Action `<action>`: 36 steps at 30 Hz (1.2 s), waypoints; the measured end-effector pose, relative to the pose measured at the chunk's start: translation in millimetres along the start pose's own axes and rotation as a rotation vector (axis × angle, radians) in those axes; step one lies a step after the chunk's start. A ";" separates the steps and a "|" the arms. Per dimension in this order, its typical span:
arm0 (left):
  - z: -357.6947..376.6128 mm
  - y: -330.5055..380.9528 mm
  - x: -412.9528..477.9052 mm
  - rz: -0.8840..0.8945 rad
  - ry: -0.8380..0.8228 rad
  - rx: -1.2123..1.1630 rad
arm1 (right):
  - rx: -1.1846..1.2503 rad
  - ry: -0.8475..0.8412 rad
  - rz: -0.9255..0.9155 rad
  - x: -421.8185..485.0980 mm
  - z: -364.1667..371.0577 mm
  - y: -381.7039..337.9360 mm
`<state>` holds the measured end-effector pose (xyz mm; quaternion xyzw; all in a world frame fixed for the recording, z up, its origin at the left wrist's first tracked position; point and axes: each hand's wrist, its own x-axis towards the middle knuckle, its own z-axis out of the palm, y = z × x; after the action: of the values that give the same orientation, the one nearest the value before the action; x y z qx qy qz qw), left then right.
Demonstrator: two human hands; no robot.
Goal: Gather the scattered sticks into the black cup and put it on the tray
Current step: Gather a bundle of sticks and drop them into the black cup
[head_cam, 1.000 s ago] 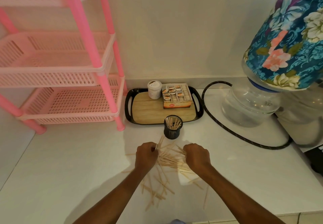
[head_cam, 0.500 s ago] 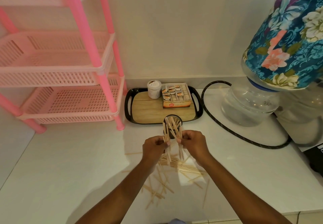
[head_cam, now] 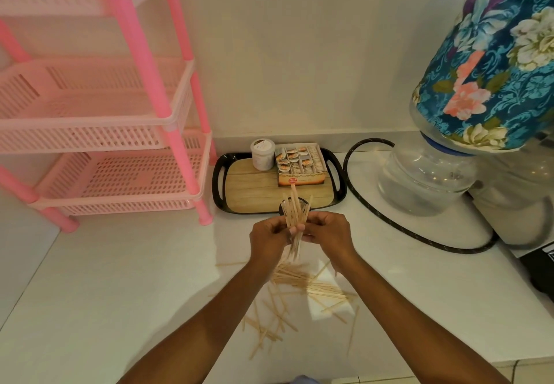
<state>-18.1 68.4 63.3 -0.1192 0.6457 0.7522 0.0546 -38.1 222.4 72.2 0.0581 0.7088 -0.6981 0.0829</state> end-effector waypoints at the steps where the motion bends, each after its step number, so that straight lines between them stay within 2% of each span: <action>1: 1.7 3.7 3.0 0.027 0.013 0.027 | 0.003 0.002 -0.018 2.9 0.6 -2.7; 8: 8.9 32.1 31.8 0.217 0.057 0.125 | 0.066 -0.028 -0.140 26.2 2.3 -28.0; 14: 16.3 49.9 59.7 0.332 0.084 0.146 | 0.001 0.092 -0.226 54.6 5.8 -43.3; 19: 16.9 51.7 78.7 0.374 0.049 0.174 | -0.005 0.140 -0.221 71.8 6.0 -39.1; 27: 13.0 16.4 84.2 0.293 0.085 0.248 | -0.042 0.135 -0.101 72.0 8.0 -6.6; 36: 3.4 -4.4 79.6 0.247 0.104 0.380 | -0.245 0.193 -0.043 70.1 6.6 8.7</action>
<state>-94.3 66.7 39.6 -0.0657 0.7873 0.6111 -0.0496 -104.8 213.6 49.6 0.0991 0.7945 -0.5991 0.0062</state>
